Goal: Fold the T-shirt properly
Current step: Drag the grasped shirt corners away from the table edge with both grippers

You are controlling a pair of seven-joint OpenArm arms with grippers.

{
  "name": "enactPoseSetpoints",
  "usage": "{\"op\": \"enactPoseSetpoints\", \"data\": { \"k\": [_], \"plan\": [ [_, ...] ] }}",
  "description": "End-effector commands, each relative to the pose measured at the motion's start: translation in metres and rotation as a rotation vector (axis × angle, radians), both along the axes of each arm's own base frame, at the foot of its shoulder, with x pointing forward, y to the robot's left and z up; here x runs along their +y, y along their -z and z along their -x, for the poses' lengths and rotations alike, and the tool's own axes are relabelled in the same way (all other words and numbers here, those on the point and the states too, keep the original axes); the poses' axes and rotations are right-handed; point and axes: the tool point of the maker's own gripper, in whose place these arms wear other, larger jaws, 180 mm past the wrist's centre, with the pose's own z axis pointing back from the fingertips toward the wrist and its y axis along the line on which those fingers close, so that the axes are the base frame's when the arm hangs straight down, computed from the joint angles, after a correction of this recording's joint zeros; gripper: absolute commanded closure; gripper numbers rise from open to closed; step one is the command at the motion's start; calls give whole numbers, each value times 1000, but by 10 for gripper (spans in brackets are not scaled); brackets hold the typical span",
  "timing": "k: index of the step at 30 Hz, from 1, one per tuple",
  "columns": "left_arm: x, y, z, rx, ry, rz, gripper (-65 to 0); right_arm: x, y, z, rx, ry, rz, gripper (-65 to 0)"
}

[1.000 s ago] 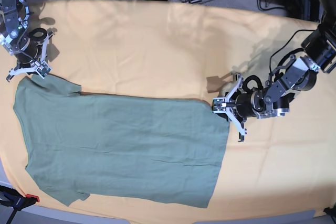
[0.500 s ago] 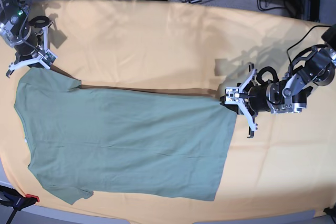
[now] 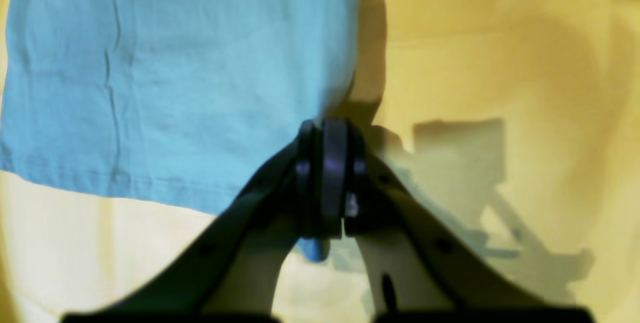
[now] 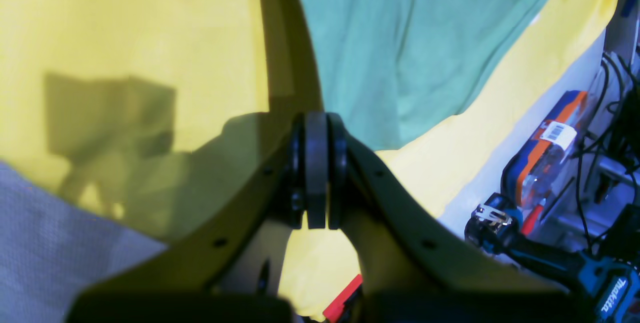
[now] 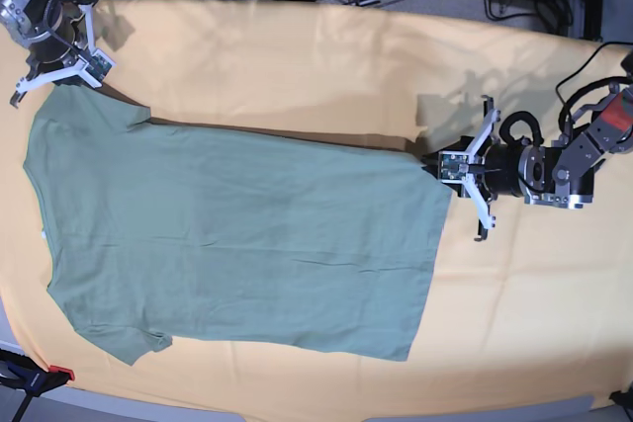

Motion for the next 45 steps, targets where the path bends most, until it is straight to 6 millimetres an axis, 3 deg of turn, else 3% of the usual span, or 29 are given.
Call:
{"op": "enactPoseSetpoints", "data": {
  "k": [1,6,11,15,22,27,35,45],
  "plan": [
    [6,-13,-5,-15,-24,15,0,-4,-11,-4,-26,-6,22,0],
    [22,-5,29,97,-68,-11,0,-2,-17,10,-1,14,-29,0],
    [16,-11,72,141,6,-20,0,8,-20,21,29,17,-98,0],
    [15,-19,94,147,54,-37,0,12,-13,36,80,8,-108,0],
    [17,-22,98,120,85,-66,0,18,-13,62,122,26,-101,0],
    [17,-22,98,123,84,-63,0,8,-5,92,206,77,-62,0],
    [13,-24,103,132,90,-63,0,6,-6,92,196,70,-46,0],
    [5,-37,125,153,129,-82,0,17,-8,84,165,21,-91,0]
  ]
}}
